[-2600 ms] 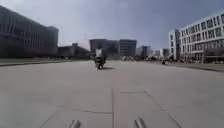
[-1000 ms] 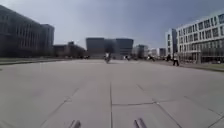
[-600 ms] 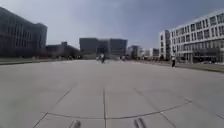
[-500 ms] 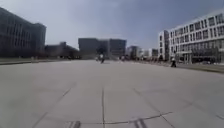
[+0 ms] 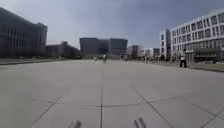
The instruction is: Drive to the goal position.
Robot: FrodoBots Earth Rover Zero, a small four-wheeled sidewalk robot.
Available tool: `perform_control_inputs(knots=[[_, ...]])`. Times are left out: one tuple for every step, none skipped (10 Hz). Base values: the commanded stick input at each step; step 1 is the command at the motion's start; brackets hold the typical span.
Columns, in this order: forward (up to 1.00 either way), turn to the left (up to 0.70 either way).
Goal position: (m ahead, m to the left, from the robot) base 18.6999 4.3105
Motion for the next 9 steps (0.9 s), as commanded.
perform_control_inputs(knots=[[0.85,0.01],[0.85,0.01],[0.85,0.01],[0.85,0.01],[0.85,0.01],[0.85,0.03],[0.85,0.04],[0.85,0.04],[0.85,0.04]])
